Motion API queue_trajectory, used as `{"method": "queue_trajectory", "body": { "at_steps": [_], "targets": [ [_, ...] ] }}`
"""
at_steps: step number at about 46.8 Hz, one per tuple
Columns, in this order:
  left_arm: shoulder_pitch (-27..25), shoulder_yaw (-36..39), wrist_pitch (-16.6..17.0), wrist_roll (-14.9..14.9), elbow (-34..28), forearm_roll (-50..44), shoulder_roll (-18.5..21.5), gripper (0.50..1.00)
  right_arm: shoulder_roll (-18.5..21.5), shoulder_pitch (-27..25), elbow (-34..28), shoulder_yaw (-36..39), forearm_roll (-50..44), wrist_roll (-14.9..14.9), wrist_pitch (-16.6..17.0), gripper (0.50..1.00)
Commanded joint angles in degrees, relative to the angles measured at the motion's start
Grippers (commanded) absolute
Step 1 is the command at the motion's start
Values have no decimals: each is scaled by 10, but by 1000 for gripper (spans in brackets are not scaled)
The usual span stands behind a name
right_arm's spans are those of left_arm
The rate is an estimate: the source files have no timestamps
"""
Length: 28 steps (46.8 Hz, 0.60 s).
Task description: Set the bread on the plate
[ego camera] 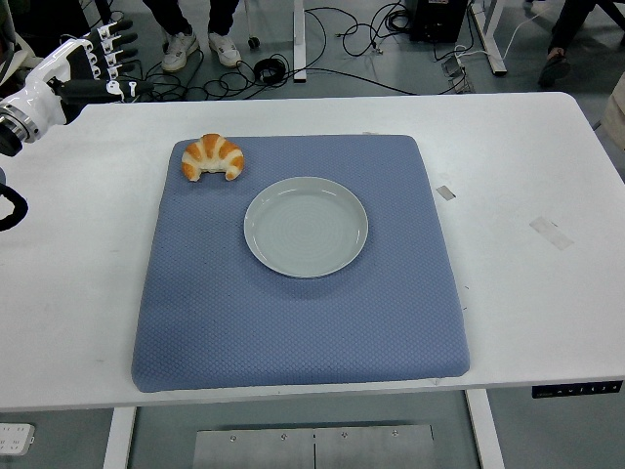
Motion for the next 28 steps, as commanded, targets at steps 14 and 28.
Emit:
{"method": "queue_trajectory", "body": {
  "at_steps": [14,28],
  "targets": [
    [-69,143,49,3,1,35,-2,972,0,0,0,0,0,0,0,1000],
    [-126,251,49,3,9,39,-14,972,0,1,0,0,0,-1,0,1000]
  ]
}}
